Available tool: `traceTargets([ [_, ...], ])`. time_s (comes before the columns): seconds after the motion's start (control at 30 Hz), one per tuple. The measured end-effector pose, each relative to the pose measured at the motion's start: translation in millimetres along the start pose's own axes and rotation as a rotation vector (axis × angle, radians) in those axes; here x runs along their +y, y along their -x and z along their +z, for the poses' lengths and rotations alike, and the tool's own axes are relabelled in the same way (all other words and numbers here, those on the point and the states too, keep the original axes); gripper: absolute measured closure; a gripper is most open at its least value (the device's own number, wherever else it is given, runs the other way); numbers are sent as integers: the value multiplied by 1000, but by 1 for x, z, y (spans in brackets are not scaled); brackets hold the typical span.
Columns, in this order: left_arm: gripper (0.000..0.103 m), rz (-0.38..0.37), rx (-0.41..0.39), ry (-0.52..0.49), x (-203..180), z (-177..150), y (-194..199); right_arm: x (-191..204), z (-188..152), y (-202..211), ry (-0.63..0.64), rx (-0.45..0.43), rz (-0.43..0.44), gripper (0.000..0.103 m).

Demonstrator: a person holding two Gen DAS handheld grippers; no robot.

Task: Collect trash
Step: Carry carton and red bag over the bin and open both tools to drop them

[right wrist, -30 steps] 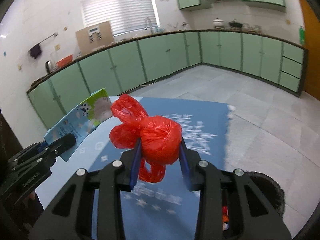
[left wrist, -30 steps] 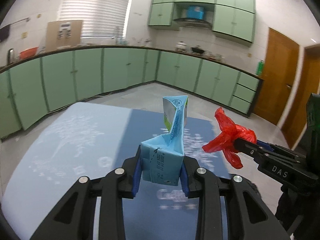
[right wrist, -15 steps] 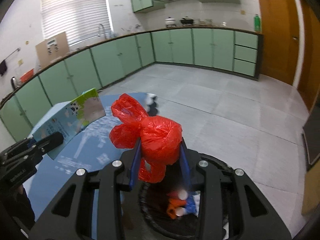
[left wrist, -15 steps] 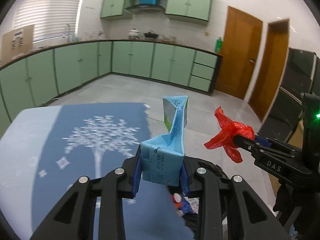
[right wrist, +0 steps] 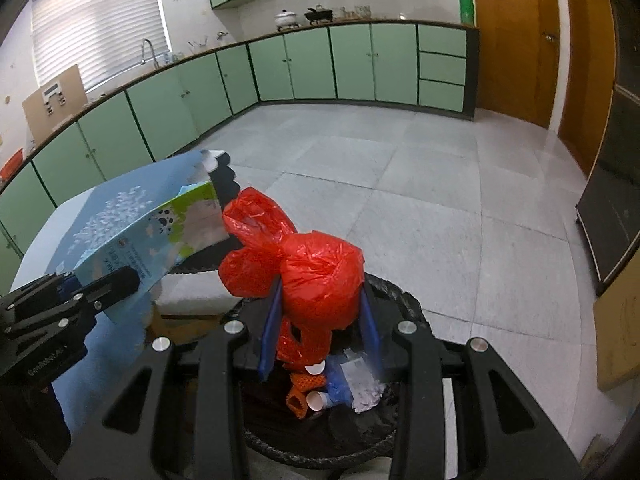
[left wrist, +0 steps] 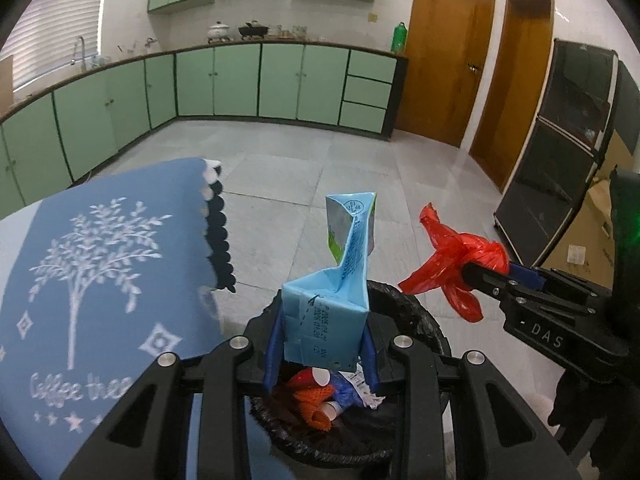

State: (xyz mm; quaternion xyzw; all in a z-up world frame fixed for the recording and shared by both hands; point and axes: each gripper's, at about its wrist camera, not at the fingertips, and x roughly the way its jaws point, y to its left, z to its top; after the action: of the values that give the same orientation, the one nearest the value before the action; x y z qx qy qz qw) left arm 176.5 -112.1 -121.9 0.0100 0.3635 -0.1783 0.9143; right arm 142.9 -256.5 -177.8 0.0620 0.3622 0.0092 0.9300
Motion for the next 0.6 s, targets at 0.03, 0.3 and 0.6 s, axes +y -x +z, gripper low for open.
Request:
traceTargets([
  [0.03,71,-5,2,-1,-2,0,-3,-2,-2,-5,-4,5,-2,67],
  [0.3,54,-33,17,2,-2,7,-21,-16,-4,-25,-28,40,-31,42],
  [0.6,41,-12,-14,17,9,14,6,-17,6,-4,-82,31,-19,7],
])
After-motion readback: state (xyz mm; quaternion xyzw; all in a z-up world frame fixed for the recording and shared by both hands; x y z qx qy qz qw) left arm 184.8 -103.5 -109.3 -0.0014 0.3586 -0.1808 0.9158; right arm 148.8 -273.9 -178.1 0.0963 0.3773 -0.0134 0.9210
